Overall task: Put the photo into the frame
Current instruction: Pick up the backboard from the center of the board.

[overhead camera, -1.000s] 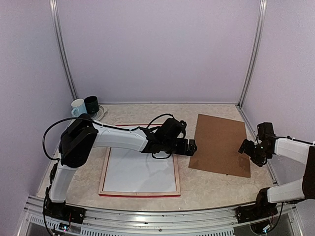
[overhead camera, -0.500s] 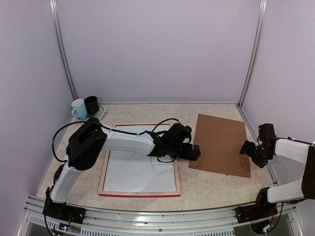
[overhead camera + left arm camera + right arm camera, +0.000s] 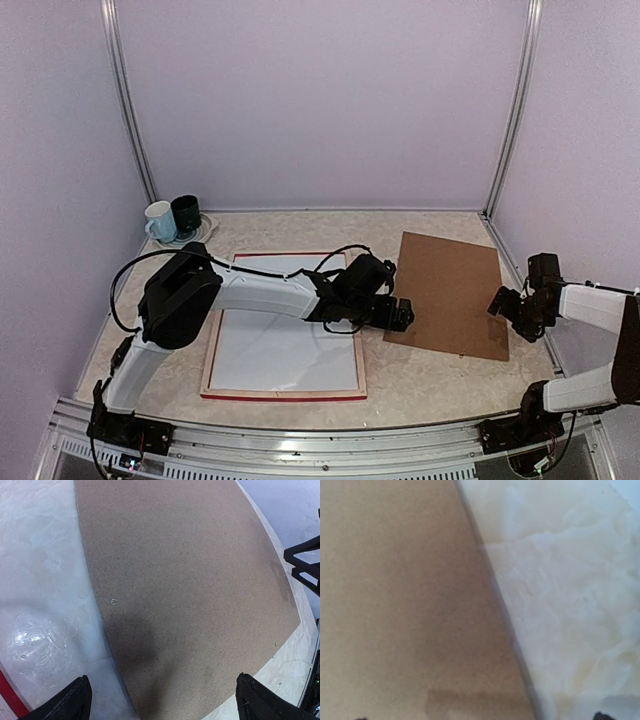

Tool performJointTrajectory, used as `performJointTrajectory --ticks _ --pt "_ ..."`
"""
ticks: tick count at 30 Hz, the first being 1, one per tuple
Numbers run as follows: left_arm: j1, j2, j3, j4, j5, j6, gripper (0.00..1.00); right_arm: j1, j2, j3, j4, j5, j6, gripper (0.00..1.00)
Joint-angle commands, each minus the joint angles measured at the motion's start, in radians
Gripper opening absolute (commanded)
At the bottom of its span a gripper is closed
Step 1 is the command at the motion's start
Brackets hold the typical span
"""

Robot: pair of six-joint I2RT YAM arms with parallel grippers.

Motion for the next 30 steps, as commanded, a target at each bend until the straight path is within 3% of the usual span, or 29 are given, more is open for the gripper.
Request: performJointTrajectory --ticks 1,18,30 --pt "-0.014 0.046 0.025 -0.003 0.059 -0.026 0.99 -0.022 0.008 -0.018 0.032 -0.026 -0.017 0.97" --pt "-0.032 0.068 0.020 0.006 0.088 -0.040 0.99 -0.026 0.081 -0.075 0.142 -0.150 -0.021 0.96" --pt "-0.037 0.076 -0.001 0.027 0.107 -0.049 0.99 -0.026 0.006 -0.088 0.172 -0.268 -0.032 0.93"
